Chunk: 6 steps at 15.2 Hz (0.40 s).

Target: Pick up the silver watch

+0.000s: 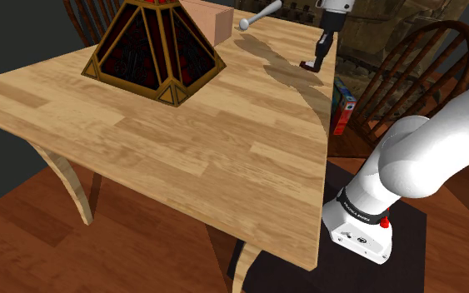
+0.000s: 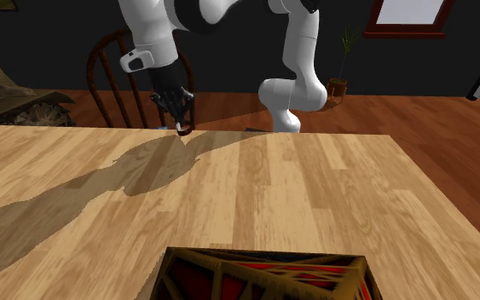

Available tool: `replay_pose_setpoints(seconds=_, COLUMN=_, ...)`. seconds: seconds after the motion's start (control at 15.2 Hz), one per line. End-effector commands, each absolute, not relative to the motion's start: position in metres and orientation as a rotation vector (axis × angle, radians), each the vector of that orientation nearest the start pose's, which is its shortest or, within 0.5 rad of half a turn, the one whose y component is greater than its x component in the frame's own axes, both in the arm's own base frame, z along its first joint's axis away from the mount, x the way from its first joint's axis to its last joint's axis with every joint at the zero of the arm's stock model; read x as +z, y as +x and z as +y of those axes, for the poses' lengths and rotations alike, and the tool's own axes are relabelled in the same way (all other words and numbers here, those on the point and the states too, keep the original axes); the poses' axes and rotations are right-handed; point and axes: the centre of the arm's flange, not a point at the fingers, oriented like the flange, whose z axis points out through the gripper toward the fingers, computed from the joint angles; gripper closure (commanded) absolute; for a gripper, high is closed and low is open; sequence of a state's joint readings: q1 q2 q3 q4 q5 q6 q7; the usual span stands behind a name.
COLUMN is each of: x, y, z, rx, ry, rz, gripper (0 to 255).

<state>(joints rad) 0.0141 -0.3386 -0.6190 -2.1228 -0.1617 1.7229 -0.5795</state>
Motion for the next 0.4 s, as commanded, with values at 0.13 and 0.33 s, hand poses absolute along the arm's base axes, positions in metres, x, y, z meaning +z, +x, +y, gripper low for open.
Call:
replay_pose_setpoints(seconds=0.13, x=0.535, y=0.357, z=-0.292, rx=0.119, ry=-3.045, rz=-0.072, gripper=255)
replay_pose_setpoints(seconds=0.33, x=0.541, y=0.357, z=-0.292, rx=0.119, ry=-3.045, rz=-0.072, gripper=255)
